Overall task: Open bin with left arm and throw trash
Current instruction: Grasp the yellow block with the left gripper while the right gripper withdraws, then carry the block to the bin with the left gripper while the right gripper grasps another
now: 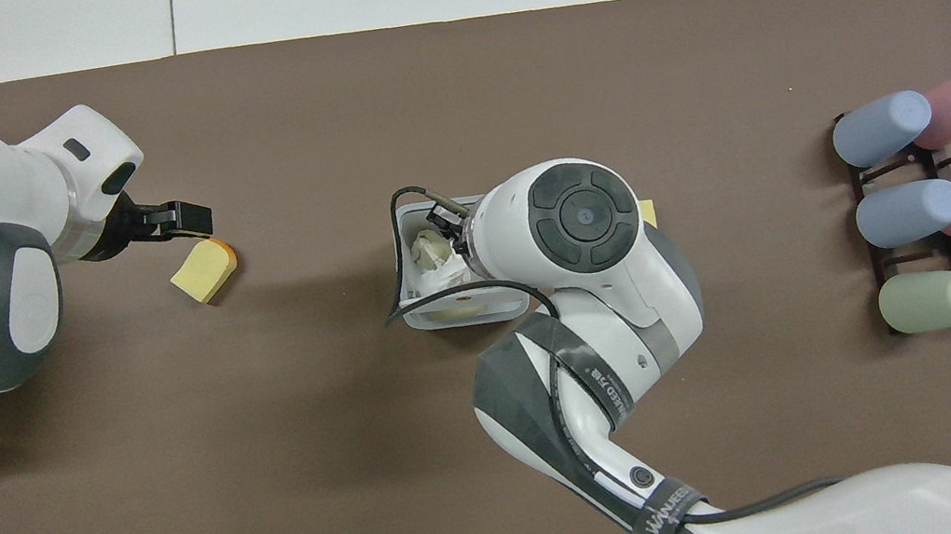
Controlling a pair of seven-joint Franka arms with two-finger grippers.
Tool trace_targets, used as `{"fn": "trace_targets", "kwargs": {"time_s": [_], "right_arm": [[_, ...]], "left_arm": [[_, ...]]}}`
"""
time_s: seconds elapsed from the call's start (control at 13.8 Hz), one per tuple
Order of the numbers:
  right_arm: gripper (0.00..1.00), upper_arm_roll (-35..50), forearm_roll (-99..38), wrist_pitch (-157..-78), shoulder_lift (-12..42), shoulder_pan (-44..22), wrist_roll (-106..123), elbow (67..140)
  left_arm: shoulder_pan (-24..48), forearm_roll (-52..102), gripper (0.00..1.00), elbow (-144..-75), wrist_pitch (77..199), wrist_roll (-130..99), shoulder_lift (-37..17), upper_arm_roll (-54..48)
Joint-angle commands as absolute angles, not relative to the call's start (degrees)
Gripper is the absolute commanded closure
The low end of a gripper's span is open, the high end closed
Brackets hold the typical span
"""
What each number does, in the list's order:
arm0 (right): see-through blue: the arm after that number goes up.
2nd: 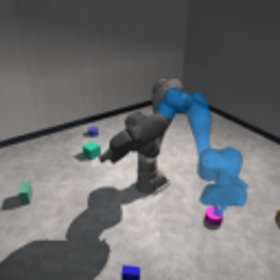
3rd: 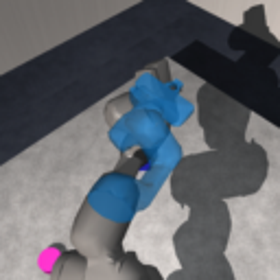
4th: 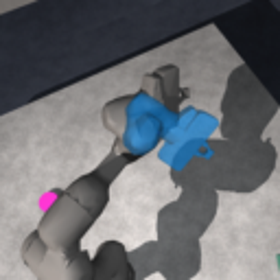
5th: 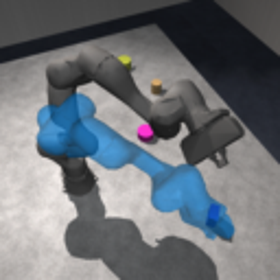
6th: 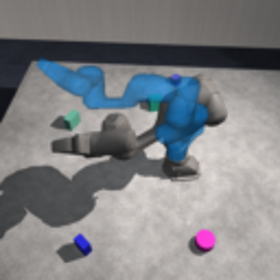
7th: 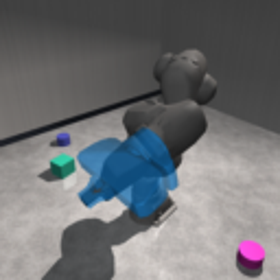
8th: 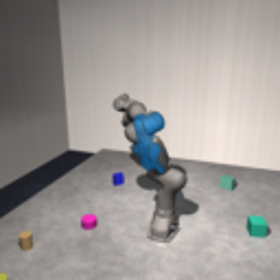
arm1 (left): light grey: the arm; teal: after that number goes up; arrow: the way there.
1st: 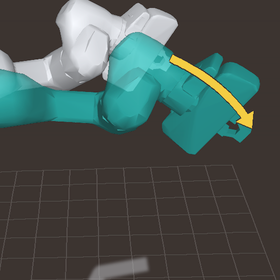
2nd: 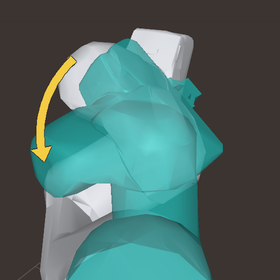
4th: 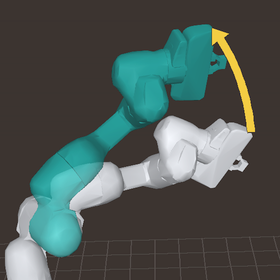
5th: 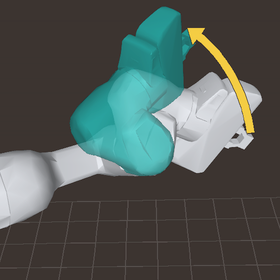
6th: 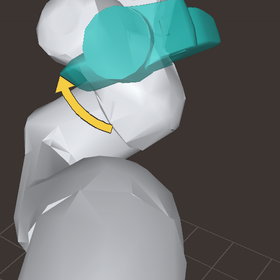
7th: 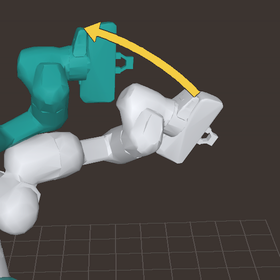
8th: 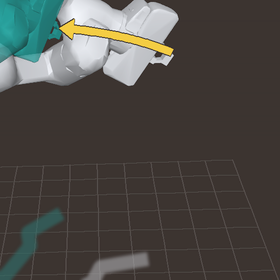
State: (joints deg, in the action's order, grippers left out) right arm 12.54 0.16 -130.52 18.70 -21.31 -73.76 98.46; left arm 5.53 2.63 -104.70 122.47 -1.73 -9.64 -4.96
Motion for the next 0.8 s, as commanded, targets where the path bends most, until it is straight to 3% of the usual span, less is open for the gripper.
{"fn": "trace_targets", "kwargs": {"time_s": [0.0,0.22,0.73], "right_arm": [[0.0,12.74,-0.44,-128.94,19.07,-20.22,-73.39,96.51],[0.0,12.48,0.0,-128.41,18.98,-16.72,-66.57,96.77],[0.0,12.39,0.44,-130.6,17.93,-6.25,-39.15,103.09]], "left_arm": [[4.22,1.67,0.0,-113.28,131.11,2.09,-6.33,-5.45],[3.08,1.67,0.0,-114.26,133.41,6.41,-7.29,-5.45],[3.43,1.58,0.0,-115.84,146.32,8.08,-16.86,-5.45]]}}
